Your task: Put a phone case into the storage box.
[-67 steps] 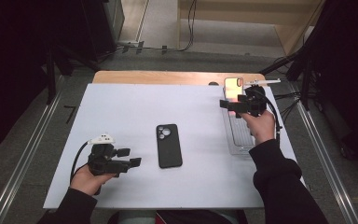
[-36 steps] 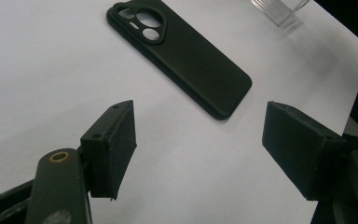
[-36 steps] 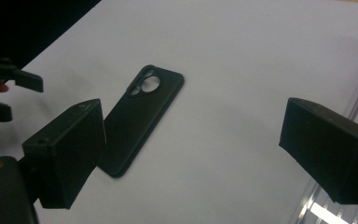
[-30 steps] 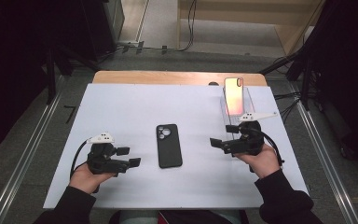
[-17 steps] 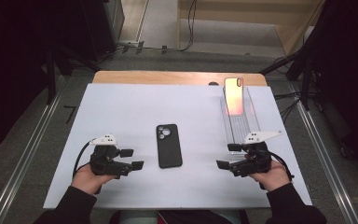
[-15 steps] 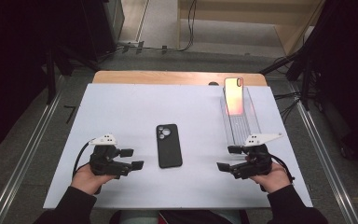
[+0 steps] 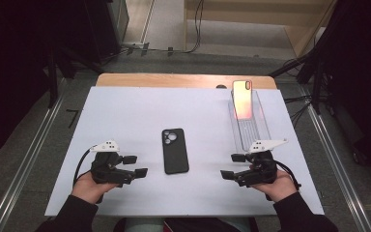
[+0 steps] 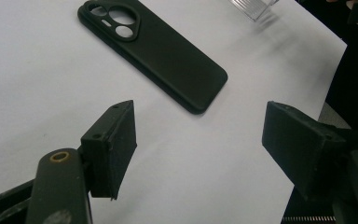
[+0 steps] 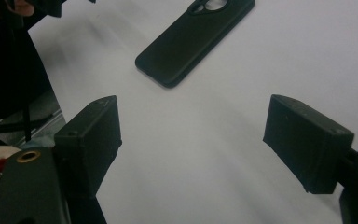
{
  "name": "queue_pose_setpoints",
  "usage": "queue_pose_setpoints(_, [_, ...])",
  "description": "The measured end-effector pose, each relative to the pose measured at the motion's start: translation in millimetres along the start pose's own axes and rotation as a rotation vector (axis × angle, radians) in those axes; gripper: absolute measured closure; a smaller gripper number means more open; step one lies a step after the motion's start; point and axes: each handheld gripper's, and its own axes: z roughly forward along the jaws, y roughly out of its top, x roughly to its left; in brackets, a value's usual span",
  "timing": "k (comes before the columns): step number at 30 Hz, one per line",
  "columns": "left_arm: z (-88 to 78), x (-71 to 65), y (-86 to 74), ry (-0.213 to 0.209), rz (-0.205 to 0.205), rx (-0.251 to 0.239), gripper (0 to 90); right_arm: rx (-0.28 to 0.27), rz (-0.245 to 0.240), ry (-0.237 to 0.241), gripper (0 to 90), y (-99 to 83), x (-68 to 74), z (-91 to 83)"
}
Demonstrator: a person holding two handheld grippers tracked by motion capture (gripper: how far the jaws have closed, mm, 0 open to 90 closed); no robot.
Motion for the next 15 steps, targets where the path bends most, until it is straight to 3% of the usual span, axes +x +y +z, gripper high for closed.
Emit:
queue_pose_setpoints(4, [-0.4, -0.4, -0.6, 0.001, 0.003, 0.002, 26.6, -0.018, 0.013, 0.008, 17.4, 9.2, 3.3, 8.5])
queue_pose_setpoints(8, [-0.6, -0.6, -1.1, 0.002, 0.0, 0.005, 26.6, -0.009, -0.032, 0.025, 17.4, 14.8, 9.7, 18.1])
queue_pose_setpoints(11, [0.3, -1.6, -1.7, 0.001, 0.003, 0.007, 26.6, 0.017, -0.003, 0.026, 17.7, 19.9, 11.5, 26.0])
queue_pose_setpoints(15, [1.5, -2.2, -2.3, 0.004, 0.001, 0.009, 26.6, 0.014, -0.018, 0.021, 18.7, 27.7, 14.2, 35.0])
